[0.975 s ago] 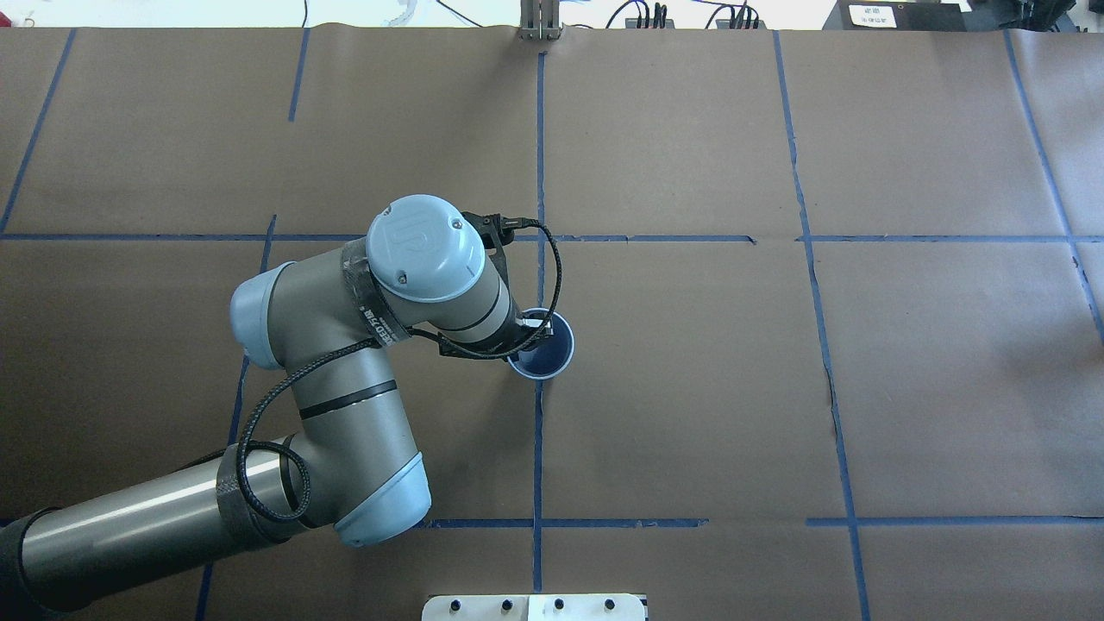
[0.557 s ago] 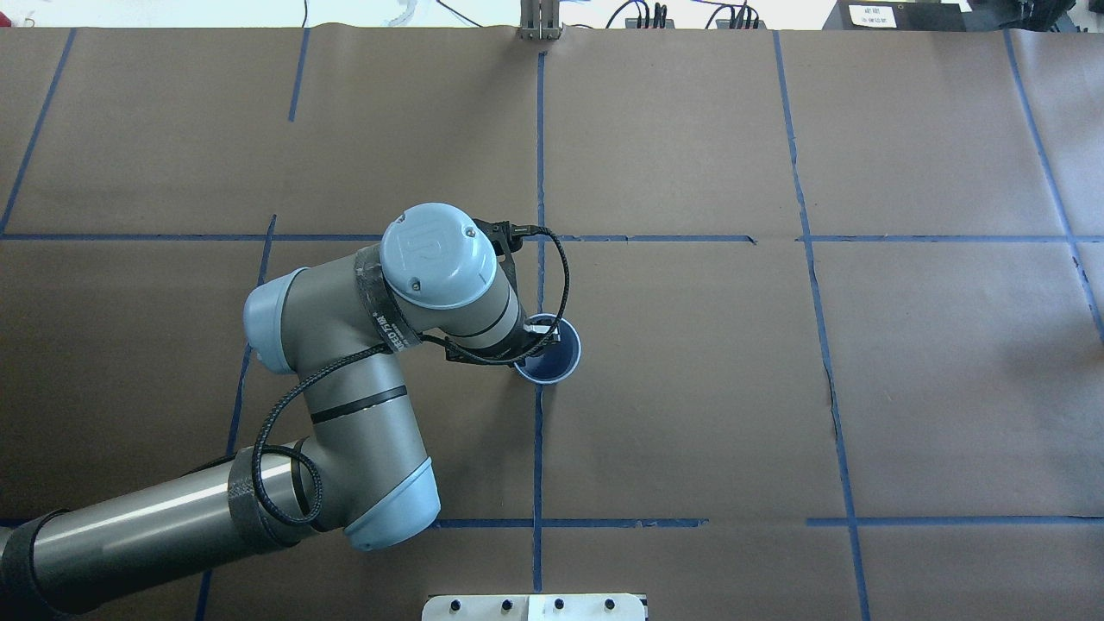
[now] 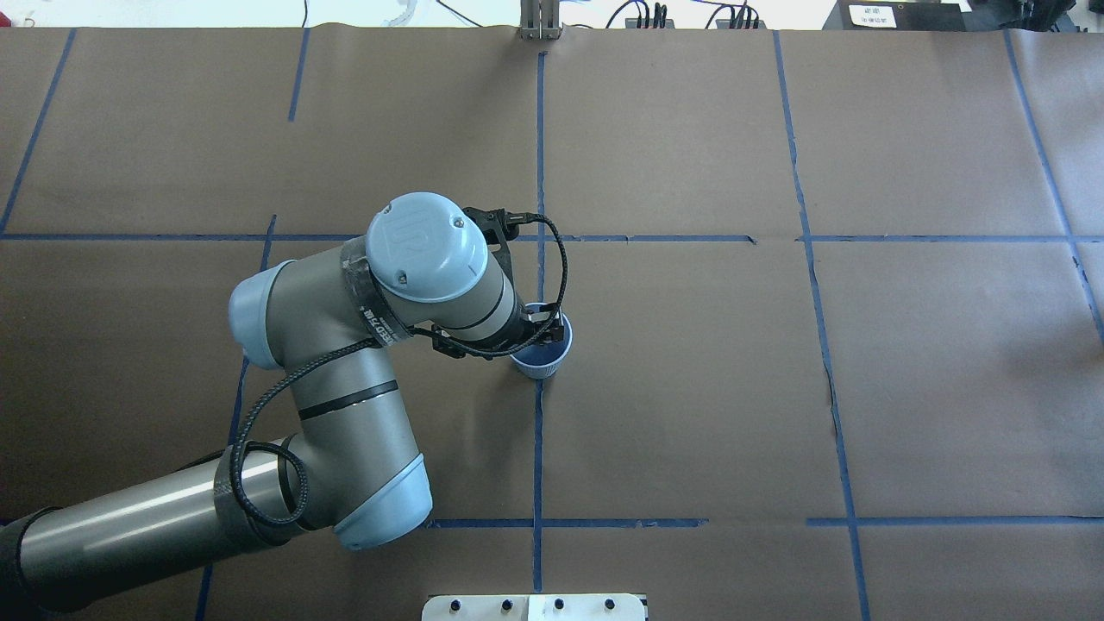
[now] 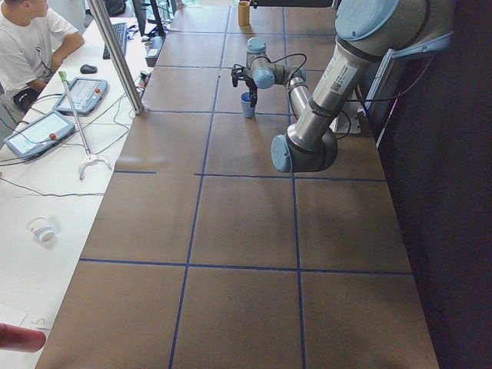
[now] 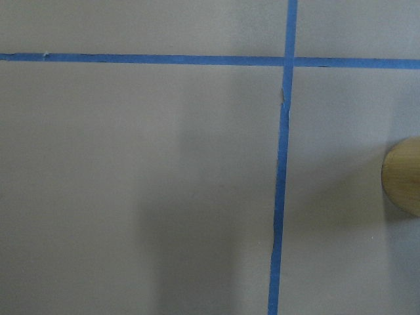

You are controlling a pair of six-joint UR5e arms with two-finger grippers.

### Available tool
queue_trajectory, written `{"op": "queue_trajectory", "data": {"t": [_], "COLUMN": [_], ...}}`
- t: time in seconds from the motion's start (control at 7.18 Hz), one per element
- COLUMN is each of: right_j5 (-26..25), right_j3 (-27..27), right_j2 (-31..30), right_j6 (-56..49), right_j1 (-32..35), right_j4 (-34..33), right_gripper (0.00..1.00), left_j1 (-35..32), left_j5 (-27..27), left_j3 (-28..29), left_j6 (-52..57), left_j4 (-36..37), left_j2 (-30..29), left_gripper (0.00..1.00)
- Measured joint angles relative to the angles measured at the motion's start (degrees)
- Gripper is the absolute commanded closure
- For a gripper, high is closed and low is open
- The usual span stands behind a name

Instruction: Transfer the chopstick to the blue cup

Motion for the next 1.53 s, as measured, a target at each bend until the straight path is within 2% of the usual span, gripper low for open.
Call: {"op": "queue_trajectory", "data": {"t": [0.28,0.56,0.84,1.39,1.53], "right_j5": [-2.6,-9.5,-14.7,-14.9,-14.4], "right_j3": [-0.3,-2.2,-5.0,-10.5,-12.3], "right_j2": [-0.1,0.8,2.4,4.2,4.6], "right_j6": [2.4,13.0,15.8,15.8,15.6], "right_j1": [5.0,7.2,7.6,7.5,7.4], "right_j4": [-0.5,-0.3,-0.1,-0.2,-0.2], "right_gripper": [0.02,0.02,0.04,0.08,0.12], "left_j1": [-1.2,-1.4,-1.4,-1.4,-1.4], "left_j5": [0.2,0.3,0.3,0.3,0.3], "left_j3": [-4.6,-6.1,-6.8,-7.4,-7.7], "left_j6": [-1.0,-3.2,-4.8,-5.0,-5.1], "left_j4": [0.0,0.0,-0.1,-0.2,-0.1], "left_j2": [2.0,2.7,2.8,3.9,3.9], "left_gripper": [0.04,0.04,0.04,0.03,0.03]}}
